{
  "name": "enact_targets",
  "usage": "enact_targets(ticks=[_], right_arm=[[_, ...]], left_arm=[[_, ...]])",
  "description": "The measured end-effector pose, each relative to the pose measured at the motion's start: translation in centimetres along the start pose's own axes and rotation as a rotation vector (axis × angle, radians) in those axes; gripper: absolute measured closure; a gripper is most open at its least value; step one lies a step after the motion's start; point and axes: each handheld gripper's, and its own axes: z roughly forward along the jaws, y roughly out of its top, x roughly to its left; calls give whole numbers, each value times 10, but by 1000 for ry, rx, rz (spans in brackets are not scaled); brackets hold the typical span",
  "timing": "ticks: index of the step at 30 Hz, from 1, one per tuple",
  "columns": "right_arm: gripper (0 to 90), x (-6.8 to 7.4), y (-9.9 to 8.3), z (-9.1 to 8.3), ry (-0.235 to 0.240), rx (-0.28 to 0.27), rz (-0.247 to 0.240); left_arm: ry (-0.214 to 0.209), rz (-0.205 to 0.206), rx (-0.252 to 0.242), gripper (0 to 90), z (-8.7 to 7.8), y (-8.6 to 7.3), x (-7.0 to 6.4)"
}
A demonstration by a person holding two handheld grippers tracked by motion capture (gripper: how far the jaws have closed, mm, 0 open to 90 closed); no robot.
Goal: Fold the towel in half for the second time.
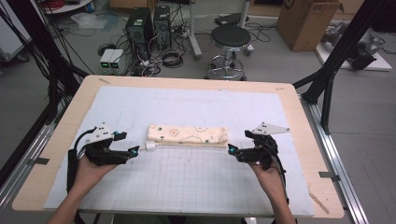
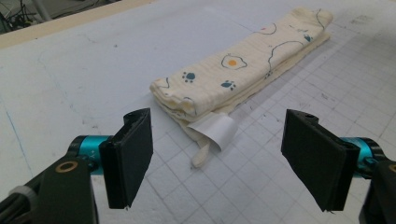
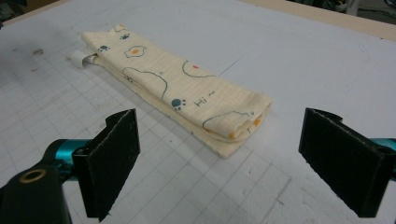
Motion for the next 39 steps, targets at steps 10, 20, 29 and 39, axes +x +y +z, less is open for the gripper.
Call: enact_targets(ticks=[10,20,29,39], right_arm=[[119,2,-12,-9,-15,-10,-11],[117,6,-23,-17,-12,-24,-19],[116,11,-34,-22,-15,-45,-24],[116,11,-49,-33,-33,-52,-8]], left_arm=[[-14,4,-12,249,-8,-7,-6],[-8,-13,-15,246,-16,-19,-10],[-4,-14,-23,244,-23,-28,-16],[3,8,-33,239,-30,-36,-26]])
